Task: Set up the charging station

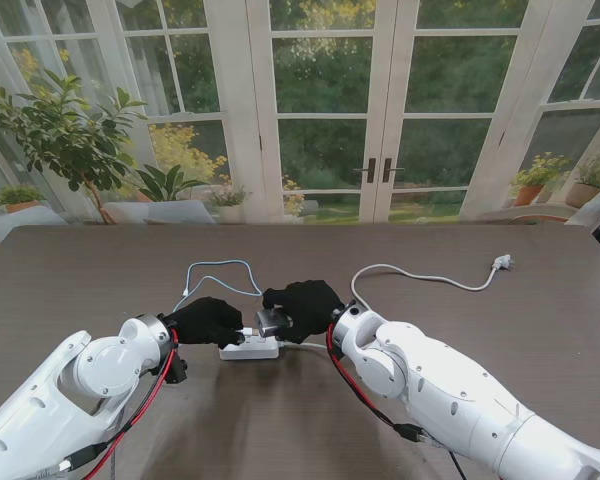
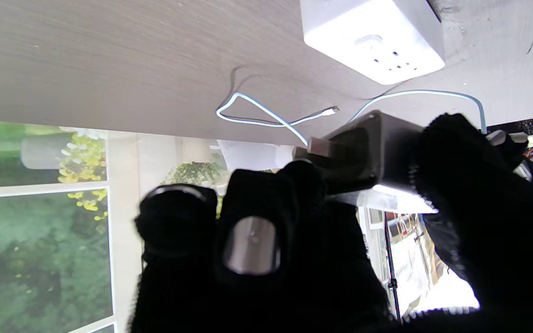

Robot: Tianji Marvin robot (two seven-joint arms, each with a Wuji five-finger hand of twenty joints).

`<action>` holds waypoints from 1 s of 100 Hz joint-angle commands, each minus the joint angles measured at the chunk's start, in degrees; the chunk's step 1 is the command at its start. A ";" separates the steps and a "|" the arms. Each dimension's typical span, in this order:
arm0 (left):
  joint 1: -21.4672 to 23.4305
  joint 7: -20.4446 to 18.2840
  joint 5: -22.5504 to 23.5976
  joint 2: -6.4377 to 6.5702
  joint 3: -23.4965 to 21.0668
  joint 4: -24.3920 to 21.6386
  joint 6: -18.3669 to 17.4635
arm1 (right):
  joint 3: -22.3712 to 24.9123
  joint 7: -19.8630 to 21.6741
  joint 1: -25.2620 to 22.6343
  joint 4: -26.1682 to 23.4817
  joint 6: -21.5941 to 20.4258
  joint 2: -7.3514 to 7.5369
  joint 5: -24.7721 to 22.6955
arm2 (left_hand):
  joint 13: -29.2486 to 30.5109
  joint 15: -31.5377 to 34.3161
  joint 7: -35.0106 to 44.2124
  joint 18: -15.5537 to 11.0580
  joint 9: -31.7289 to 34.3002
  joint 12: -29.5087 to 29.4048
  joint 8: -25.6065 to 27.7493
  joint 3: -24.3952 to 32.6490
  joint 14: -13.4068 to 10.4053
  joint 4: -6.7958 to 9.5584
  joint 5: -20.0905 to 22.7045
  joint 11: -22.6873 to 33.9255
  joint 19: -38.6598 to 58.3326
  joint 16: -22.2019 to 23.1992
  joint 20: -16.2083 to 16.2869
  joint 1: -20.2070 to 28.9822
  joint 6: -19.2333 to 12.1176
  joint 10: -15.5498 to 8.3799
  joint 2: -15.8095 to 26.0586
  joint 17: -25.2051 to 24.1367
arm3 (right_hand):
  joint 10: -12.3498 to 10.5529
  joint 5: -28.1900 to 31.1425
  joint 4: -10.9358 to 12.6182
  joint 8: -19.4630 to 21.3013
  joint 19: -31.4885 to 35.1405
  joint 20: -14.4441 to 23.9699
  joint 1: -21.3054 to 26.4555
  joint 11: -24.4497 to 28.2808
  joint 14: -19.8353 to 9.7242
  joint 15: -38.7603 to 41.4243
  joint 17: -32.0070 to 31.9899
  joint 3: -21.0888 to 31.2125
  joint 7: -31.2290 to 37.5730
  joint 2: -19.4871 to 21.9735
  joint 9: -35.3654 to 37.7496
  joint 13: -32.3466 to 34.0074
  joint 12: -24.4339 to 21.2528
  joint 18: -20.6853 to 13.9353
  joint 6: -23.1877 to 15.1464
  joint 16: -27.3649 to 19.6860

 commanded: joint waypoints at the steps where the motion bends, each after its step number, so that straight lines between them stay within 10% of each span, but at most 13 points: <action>1: -0.06 -0.61 -0.32 -0.55 0.22 -0.03 0.62 | 0.00 0.89 -0.32 -1.08 0.15 -0.40 0.08 | 1.35 4.92 0.65 -8.25 3.93 -0.20 0.30 -0.02 0.12 2.95 3.11 1.19 16.58 -0.70 1.04 2.61 -1.60 1.60 3.24 3.63 | -1.08 4.68 3.50 2.76 4.85 1.10 5.16 0.43 0.14 2.27 1.02 4.41 29.74 5.66 1.58 2.42 1.02 0.27 -4.79 -33.35; 100: -0.01 4.94 -1.21 -1.90 1.23 1.72 0.70 | 0.95 5.24 -1.69 -3.20 0.62 -0.08 3.09 | 1.35 5.16 0.48 -7.80 4.00 -0.43 0.34 0.21 0.23 2.96 3.31 1.20 16.58 -0.65 0.86 2.59 -1.63 1.59 3.02 3.61 | -0.33 5.07 3.29 4.43 5.38 1.85 6.02 0.65 0.63 3.98 1.33 4.63 29.17 6.13 2.23 2.36 2.90 0.93 -2.52 -32.47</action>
